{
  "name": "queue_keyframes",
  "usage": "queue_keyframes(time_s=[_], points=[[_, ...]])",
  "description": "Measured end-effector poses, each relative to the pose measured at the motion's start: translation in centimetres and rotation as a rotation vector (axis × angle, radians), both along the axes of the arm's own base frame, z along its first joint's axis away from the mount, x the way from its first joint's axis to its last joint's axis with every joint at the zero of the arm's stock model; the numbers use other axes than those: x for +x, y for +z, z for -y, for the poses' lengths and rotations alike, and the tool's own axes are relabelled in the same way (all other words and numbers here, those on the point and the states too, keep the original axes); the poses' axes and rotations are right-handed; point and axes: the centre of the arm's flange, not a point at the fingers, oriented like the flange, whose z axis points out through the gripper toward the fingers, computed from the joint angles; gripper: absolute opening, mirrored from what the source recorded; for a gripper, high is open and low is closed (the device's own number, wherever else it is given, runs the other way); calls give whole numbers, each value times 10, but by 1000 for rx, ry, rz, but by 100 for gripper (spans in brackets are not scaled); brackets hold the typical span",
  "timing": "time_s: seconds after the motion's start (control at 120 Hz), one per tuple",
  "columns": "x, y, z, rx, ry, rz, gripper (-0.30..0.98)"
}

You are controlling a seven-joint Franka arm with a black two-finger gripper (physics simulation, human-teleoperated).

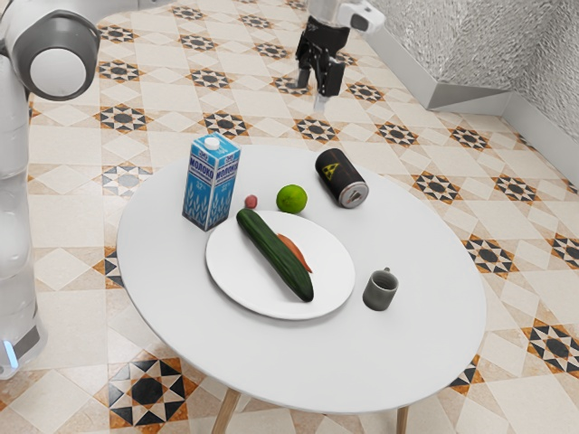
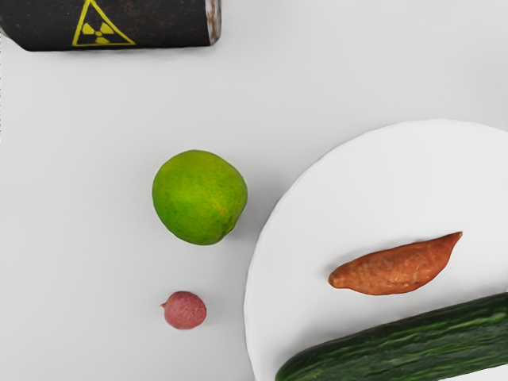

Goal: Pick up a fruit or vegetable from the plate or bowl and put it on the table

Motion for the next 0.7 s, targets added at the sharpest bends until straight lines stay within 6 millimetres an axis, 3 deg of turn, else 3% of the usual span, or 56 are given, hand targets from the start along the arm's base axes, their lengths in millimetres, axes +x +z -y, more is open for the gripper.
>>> queue_keyframes(time_s=[0.217,0.25,0.325,0.375,0.417,0.467,0.542,0.65,0.7], points=[[6,10,4,6,-20,70,69],[2,28,5,9,-22,107,69],[-26,103,10,32,-27,254,69],[-44,128,18,36,-26,295,69],[-53,137,25,39,-1,300,69],[-55,135,32,34,58,279,69],[-32,108,45,13,171,206,69],[-2,71,94,-1,308,119,69],[7,58,104,5,393,94,69]])
